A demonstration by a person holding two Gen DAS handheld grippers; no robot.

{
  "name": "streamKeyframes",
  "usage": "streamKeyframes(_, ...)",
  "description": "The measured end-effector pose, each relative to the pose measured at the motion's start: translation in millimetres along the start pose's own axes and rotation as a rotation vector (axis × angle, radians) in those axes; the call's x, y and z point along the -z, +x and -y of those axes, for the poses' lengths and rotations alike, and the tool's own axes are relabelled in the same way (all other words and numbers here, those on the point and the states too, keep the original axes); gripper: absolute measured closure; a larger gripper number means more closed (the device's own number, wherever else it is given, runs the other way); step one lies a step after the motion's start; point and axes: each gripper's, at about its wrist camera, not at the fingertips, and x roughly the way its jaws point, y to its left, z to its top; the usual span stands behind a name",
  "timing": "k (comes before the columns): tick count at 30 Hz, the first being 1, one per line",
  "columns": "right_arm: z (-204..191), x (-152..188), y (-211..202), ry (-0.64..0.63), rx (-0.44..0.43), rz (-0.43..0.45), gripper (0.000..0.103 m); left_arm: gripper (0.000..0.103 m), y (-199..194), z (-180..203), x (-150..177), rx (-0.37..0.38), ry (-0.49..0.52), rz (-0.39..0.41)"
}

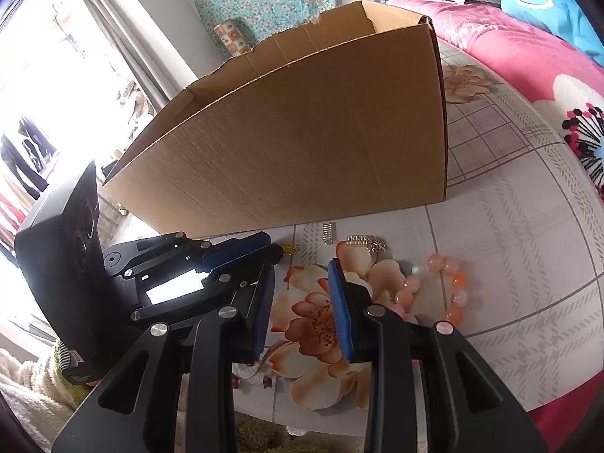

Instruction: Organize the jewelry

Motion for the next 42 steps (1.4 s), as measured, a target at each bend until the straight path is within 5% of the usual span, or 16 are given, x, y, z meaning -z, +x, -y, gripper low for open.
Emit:
streamKeyframes(18,-25.8,-4.8,7.8,-0.101,0.016,0.011,0.078,0.094,-30.1,-25.0,34.0,-0.068,-0.145,-0.027)
streamKeyframes(32,-46.9,-17.8,47.6,-0.313,0.184,-0.028,0.086,0.094,-38.3,-35.9,44.8,-0.066,-0.178,-0.009)
streamKeyframes(42,-29.9,-25.5,44.6,-0.209,0.132,-0.043,0.099,0.094,-40.4,-36.7,47.4,-0.058,-0.189,0.007)
